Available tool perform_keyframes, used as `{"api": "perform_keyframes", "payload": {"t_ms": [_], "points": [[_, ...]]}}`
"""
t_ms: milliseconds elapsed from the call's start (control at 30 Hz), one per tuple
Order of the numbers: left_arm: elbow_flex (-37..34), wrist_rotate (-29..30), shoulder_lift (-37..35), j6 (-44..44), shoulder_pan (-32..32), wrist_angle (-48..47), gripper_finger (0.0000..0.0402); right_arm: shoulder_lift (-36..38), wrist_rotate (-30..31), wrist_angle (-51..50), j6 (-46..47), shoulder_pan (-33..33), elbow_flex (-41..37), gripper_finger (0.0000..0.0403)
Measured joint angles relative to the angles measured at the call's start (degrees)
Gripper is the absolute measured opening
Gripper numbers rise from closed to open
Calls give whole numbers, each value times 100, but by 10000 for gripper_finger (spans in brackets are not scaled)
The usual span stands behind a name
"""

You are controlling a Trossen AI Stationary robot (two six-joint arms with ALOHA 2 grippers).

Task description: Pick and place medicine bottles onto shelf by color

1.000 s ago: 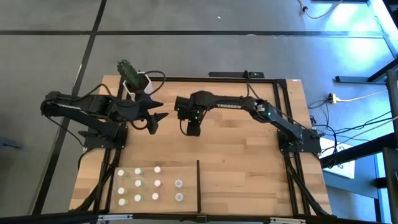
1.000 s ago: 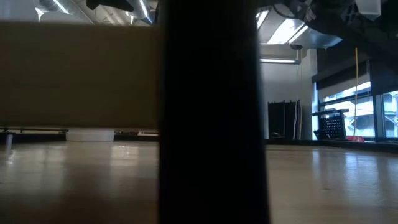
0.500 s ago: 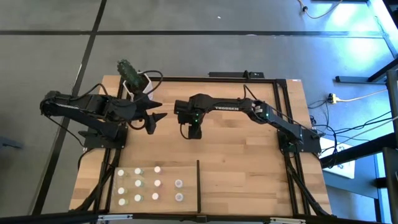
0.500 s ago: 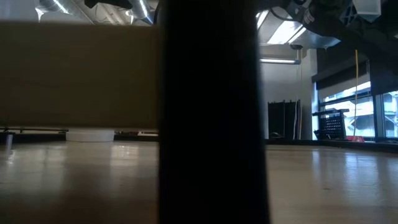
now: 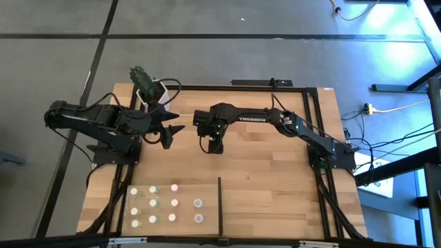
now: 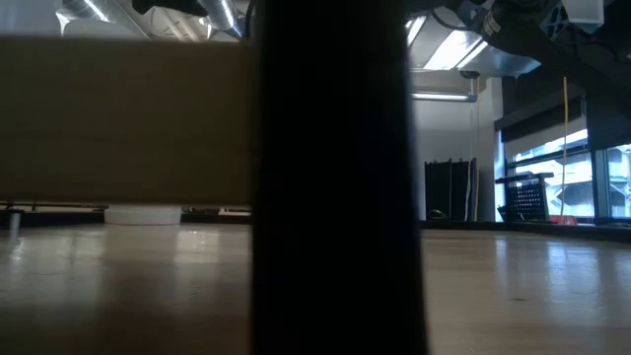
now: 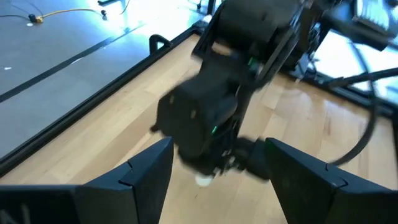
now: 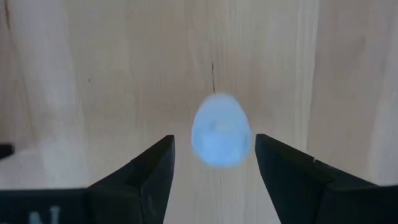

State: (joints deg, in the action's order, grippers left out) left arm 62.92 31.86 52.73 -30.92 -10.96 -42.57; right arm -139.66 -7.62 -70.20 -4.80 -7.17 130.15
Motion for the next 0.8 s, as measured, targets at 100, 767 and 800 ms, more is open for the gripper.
{"api": "perform_keyframes", "payload": {"t_ms": [100,767,800], "points": [[0,2,0,-7,0,-242,244,89,1,-266,6,-14,161,223],[-2030,-902,146,591,13,1709,244,1949,344,-866,613,300,366,221],[-2212,-898,185,604,30,2001,244,2039,344,-865,614,320,366,221]]}}
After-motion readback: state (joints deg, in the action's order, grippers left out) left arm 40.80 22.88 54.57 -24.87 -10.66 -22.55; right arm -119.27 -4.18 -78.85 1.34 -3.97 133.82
